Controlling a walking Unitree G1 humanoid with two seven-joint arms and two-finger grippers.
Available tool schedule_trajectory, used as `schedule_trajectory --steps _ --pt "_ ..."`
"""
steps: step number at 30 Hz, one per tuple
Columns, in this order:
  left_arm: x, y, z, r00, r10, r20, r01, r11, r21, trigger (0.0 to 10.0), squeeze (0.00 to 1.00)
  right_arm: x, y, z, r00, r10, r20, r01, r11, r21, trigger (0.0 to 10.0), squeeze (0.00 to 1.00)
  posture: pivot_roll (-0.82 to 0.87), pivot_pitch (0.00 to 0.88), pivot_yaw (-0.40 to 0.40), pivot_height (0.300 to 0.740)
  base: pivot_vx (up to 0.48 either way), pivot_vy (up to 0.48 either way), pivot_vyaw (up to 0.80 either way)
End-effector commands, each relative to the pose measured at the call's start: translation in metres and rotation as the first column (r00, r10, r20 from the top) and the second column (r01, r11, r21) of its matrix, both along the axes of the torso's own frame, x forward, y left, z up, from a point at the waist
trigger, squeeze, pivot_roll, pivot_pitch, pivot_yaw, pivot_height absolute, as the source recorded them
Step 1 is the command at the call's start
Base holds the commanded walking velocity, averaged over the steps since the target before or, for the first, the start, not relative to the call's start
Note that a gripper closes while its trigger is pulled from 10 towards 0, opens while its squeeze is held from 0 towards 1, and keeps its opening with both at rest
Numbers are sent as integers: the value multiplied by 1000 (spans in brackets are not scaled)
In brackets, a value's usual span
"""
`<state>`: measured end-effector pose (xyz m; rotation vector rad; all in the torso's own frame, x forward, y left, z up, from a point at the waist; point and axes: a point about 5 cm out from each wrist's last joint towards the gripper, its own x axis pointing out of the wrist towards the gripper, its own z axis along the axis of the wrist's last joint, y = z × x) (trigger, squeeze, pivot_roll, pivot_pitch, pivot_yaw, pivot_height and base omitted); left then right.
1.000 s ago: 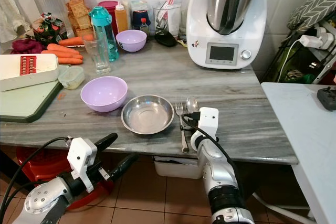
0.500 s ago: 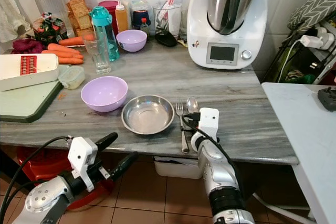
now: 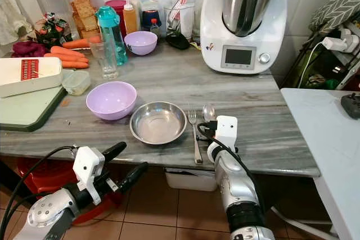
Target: Setting the table
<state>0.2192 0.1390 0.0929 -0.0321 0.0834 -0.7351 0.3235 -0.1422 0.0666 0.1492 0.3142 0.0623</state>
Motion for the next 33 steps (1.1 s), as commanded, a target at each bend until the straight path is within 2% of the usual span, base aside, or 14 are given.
schedule_trajectory --steps 1,4,5,6,18,19,21,22,24,26,27,28,32,33 --pt "2 0 -1 1000 5 1 -5 1000 12 10000 0 -8 -2 -13 998 5 -66 -5 1000 -11 10000 0 50 0 3 740 0 0 0" --pt "2 0 -1 1000 9 1 -9 1000 10 10000 0 -8 -3 -14 998 10 -69 -11 1000 -13 10000 0 49 0 3 740 0 0 0" --pt "3 0 -1 1000 10 2 -10 1000 11 10000 0 -8 -3 -14 997 13 -72 -14 1000 -9 10000 945 49 0 4 740 0 0 0" --pt "3 0 -1 1000 10 2 -10 1000 11 10000 0 -8 -4 -14 997 15 -75 -16 1000 -16 10000 1000 49 0 4 740 0 0 0" --pt "5 0 -2 1000 12 2 -12 1000 8 10000 0 -9 -2 -15 997 36 -73 -38 999 -33 10000 1000 49 0 4 740 0 0 0" --pt "5 -1 -2 1000 12 3 -12 1000 8 10000 0 -9 -2 -15 997 37 -73 -40 999 -33 10000 404 50 0 5 740 0 0 0" --pt "5 -1 -1 1000 12 4 -12 1000 8 10000 0 -8 -2 -15 997 38 -71 -40 999 -33 10000 0 50 0 5 740 0 0 0" --pt "5 -1 -1 1000 12 5 -12 1000 8 10000 0 -8 -2 -14 997 38 -70 -40 999 -34 10000 0 50 0 5 740 0 0 0" --pt "5 -1 -1 1000 11 6 -11 1000 7 10000 0 -8 -3 -14 997 37 -66 -39 999 -30 0 0 50 0 6 740 0 0 0" --pt "6 -2 -1 1000 11 7 -11 1000 7 10000 0 -7 -4 -13 997 37 -65 -39 999 -30 0 0 50 0 6 740 0 0 0" --pt "6 -2 -1 1000 11 8 -11 1000 7 10000 0 -7 -4 -13 997 37 -66 -40 999 -33 3059 0 50 0 6 740 0 0 0" --pt "6 -2 -1 1000 10 8 -10 1000 7 10000 0 -7 -4 -13 997 38 -67 -41 999 -35 9098 0 50 0 6 740 0 0 0" --pt "6 -2 -1 1000 9 9 -9 1000 6 10000 0 -7 -3 -13 997 48 -64 -50 998 -29 10000 0 48 0 6 740 0 0 0" --pt "6 -2 -1 1000 10 9 -10 1000 6 10000 0 -7 -2 -13 997 47 -59 -48 999 -20 1137 0 48 0 6 740 0 0 0"
